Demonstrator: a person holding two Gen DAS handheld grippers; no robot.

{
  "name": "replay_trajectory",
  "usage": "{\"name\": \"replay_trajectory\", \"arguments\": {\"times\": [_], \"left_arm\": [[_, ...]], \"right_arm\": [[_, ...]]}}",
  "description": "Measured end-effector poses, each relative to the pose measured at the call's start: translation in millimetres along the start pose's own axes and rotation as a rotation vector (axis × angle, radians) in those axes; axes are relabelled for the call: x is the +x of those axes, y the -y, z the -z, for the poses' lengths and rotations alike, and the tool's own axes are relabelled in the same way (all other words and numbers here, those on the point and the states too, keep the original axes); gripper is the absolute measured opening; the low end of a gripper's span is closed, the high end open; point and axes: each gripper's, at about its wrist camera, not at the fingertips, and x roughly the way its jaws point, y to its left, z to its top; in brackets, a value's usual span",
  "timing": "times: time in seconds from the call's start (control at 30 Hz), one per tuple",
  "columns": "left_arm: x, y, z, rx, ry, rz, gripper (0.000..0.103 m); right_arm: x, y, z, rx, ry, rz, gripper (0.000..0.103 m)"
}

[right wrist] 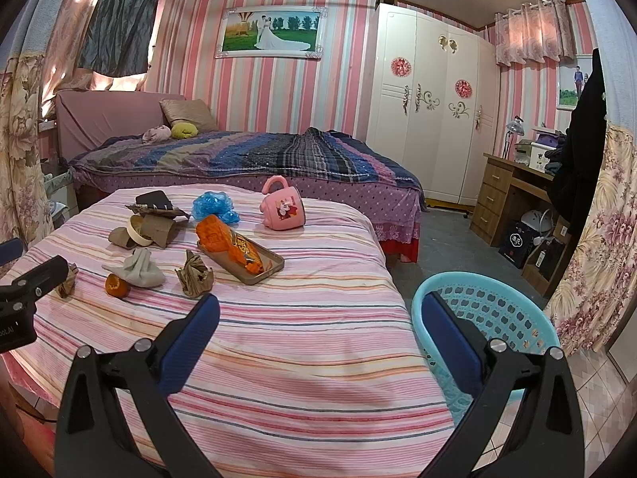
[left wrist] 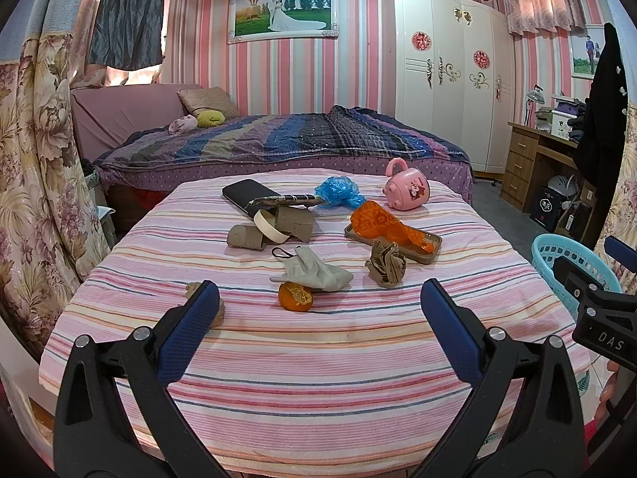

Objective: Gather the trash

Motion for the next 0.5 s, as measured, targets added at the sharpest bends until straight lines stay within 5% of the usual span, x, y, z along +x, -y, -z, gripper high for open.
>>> {"name": "replay_trajectory", "arguments": {"times": [0.5], "left_arm": [[-0.6, -0.3, -0.5, 0.000, 0.000, 0.002, 0.098]], "right_arm": [[-0.7, 1.6, 0.1, 0.000, 0.001, 0.003, 0.099]]}}
